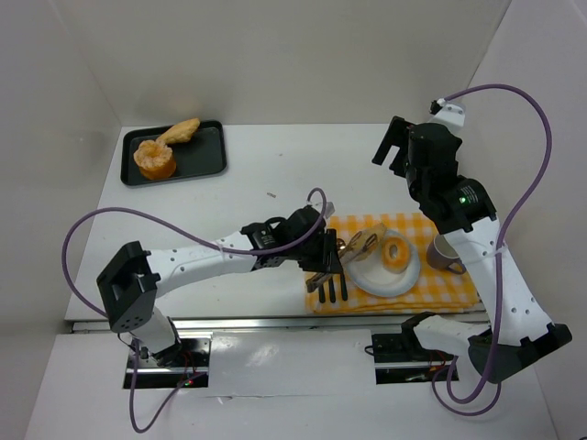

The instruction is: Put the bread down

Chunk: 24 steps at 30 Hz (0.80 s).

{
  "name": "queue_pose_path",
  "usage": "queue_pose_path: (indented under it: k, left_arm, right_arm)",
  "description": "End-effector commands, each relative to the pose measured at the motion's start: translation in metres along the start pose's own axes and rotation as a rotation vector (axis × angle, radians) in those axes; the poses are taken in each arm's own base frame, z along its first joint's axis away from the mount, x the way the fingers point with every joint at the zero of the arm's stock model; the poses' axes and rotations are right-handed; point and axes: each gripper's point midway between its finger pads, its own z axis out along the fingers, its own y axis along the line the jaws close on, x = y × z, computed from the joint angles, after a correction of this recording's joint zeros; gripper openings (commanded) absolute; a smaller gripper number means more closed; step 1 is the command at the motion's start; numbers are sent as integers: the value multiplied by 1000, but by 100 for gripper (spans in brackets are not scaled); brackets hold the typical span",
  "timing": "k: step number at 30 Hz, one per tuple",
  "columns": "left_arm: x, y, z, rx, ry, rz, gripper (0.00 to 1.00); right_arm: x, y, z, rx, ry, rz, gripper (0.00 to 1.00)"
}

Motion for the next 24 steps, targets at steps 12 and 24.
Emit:
queue_pose_path:
  k: [12,24]
  left_arm:
    - [-28,-52,-46,83,-87,89,76]
    - [-77,11,-96,-39,-227,78,66]
  right_arm:
    - [-22,-2,-11,-10,-59,32,99]
    - [-18,1,-7,-15,-49,28,99]
